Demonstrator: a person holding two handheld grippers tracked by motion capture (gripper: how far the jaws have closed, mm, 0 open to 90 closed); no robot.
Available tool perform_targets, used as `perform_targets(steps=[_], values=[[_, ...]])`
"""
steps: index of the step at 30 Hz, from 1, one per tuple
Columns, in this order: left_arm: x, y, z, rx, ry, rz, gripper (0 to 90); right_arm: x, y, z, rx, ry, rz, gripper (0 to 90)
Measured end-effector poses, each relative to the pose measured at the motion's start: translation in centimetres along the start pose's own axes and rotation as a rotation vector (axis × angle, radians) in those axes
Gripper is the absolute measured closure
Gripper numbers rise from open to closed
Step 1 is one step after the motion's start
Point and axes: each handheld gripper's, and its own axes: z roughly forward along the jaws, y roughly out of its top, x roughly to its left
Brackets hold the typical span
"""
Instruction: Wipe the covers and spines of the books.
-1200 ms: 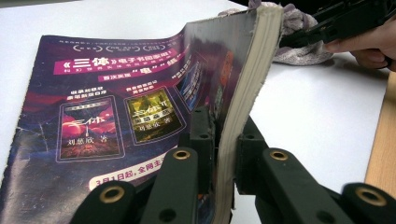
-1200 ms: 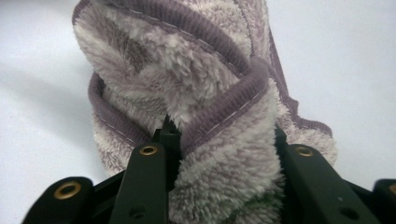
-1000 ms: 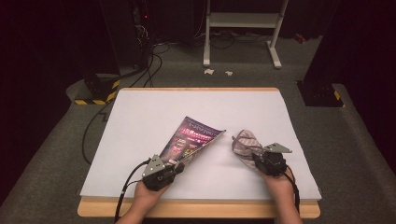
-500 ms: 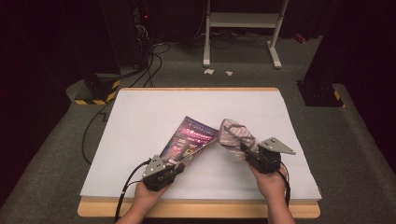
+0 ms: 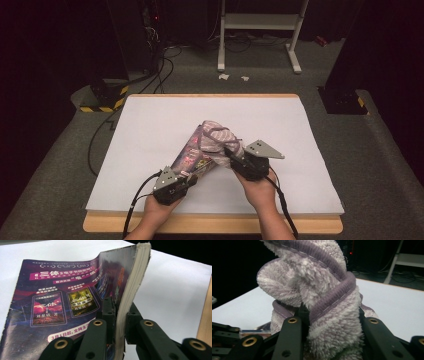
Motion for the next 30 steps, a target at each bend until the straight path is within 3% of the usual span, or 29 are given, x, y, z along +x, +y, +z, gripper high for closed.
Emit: perform_targets(steps=[11,15,18,23,30], values=[[-0.2,0.1,0.0,-0.004,0.014,-0.001,82.6,4.0,-0.7,2.4,0.035,0.089,-0.01,65.4],[-0.2,0.1,0.0,-0.004,0.019,-0.002,82.8,5.1,-1.4,3.3,0.063,0.105,-0.021,65.3],[-0.2,0.1,0.0,-0.005,0.018,-0.003,82.9,5.5,-2.0,4.0,0.088,0.09,-0.039,65.3],[-0.2,0.1,0.0,0.002,0.019,0.003,83.0,4.7,-2.7,4.6,0.11,0.058,-0.031,65.1],[-0.3,0.1,0.0,0.004,0.017,-0.004,83.1,1.6,-3.5,5.3,0.137,-0.022,-0.004,65.0]])
